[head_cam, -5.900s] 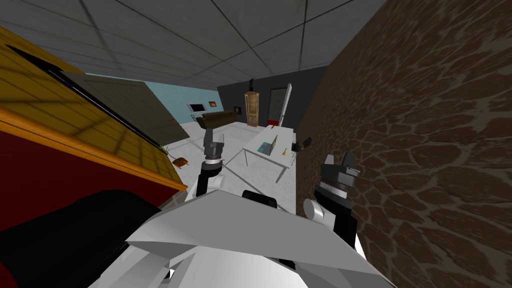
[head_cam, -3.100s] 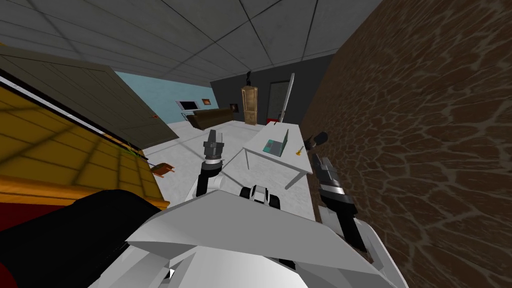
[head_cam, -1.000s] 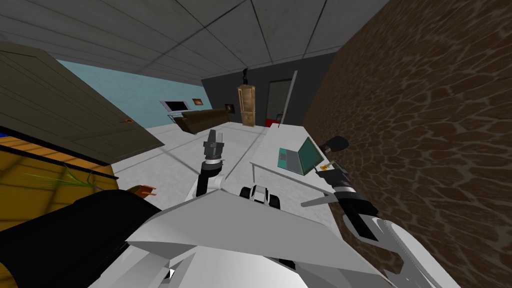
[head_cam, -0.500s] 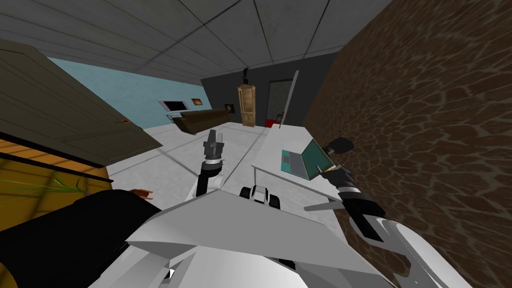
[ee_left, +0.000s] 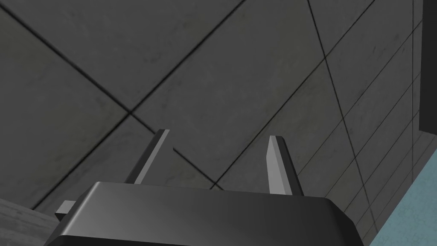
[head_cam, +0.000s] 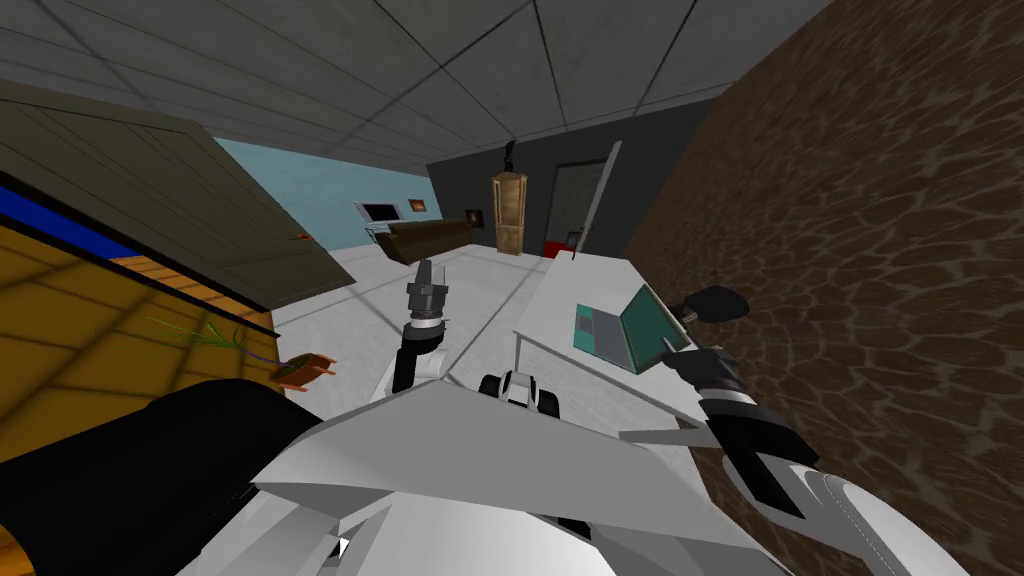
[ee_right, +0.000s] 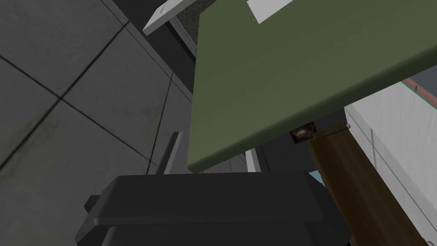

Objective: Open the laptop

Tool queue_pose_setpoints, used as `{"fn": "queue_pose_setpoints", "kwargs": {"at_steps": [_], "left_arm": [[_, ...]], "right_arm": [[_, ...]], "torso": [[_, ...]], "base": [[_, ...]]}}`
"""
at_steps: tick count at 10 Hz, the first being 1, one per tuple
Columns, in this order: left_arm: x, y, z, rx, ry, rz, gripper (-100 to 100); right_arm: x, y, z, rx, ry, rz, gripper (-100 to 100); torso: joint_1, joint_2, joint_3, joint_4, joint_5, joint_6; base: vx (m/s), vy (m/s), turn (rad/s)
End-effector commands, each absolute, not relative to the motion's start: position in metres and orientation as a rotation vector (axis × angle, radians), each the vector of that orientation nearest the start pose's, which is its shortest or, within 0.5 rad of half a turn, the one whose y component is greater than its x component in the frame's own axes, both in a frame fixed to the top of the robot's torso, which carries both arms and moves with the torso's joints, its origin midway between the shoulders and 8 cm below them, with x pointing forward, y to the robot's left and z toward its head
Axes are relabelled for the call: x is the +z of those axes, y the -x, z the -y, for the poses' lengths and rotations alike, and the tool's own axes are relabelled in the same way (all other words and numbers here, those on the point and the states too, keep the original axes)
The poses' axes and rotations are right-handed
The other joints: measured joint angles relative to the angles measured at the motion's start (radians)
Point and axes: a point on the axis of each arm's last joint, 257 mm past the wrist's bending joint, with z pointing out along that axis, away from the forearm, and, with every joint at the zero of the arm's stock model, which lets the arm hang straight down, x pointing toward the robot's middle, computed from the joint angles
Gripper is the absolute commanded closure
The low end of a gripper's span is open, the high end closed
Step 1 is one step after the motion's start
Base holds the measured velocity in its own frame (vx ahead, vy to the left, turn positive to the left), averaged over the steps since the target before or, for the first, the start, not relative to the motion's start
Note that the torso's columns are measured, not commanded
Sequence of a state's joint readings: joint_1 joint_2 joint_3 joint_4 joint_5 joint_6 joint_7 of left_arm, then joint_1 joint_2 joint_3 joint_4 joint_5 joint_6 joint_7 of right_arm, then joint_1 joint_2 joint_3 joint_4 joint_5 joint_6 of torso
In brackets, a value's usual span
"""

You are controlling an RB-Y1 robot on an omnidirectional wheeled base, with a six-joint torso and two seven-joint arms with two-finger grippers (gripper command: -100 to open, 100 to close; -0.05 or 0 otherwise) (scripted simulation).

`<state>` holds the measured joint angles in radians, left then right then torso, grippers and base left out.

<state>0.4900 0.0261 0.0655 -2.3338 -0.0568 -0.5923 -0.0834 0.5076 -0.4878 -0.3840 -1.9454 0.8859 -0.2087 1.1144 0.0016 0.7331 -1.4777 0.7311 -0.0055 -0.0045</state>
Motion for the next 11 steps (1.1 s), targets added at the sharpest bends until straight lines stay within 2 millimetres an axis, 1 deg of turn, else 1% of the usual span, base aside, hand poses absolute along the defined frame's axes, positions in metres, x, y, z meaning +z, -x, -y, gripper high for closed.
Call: {"fn": "queue_pose_setpoints", "kwargs": {"at_steps": [1,2,4,6,7,8,9,10,11], "left_arm": [[0.067,-0.314,-0.28,-1.161,0.439,-0.575,0],[0.067,-0.314,-0.28,-1.161,0.439,-0.575,0],[0.067,-0.314,-0.28,-1.161,0.439,-0.575,0],[0.067,-0.314,-0.28,-1.161,0.439,-0.575,0],[0.067,-0.314,-0.28,-1.161,0.439,-0.575,0],[0.067,-0.314,-0.28,-1.161,0.439,-0.575,0],[0.067,-0.314,-0.28,-1.161,0.439,-0.575,0],[0.067,-0.314,-0.28,-1.161,0.439,-0.575,0],[0.067,-0.314,-0.28,-1.16,0.439,-0.575,0]], "right_arm": [[-0.153,-0.355,0.503,-1.057,0.775,-1.457,100],[-0.153,-0.355,0.503,-1.057,0.775,-1.457,100],[-0.156,-0.325,0.53,-1.171,0.795,-1.495,100],[-0.161,-0.293,0.553,-1.277,0.824,-1.538,100],[-0.159,-0.292,0.556,-1.285,0.822,-1.537,100],[-0.16,-0.275,0.568,-1.343,0.838,-1.559,100],[-0.161,-0.286,0.558,-1.309,0.827,-1.547,100],[-0.167,-0.279,0.585,-1.293,0.635,-1.608,100],[-0.165,-0.281,0.59,-1.267,0.563,-1.614,100]], "torso": [[-0.001,-0.002,-0.001,0.0,0.0,0.002],[-0.004,-0.003,-0.002,0.0,-0.001,0.002],[-0.009,-0.001,-0.001,0.003,0.001,0.004],[-0.007,0.003,0.001,0.005,0.001,0.005],[-0.007,0.005,0.003,0.005,0.001,0.008],[-0.006,0.007,0.003,0.007,0.004,0.008],[-0.004,0.006,0.003,0.007,0.005,0.005],[-0.003,0.005,0.002,0.007,0.006,0.005],[-0.002,0.009,0.004,0.008,0.006,0.01]], "base": [[-0.038,0.102,0.357],[-0.012,0.065,0.244],[-0.013,0.059,0.379],[-0.027,0.068,0.404],[-0.015,0.055,0.126],[-0.007,0.045,0.238],[-0.004,0.019,0.058],[-0.043,0.028,-0.35],[-0.057,0.038,-0.242]]}}
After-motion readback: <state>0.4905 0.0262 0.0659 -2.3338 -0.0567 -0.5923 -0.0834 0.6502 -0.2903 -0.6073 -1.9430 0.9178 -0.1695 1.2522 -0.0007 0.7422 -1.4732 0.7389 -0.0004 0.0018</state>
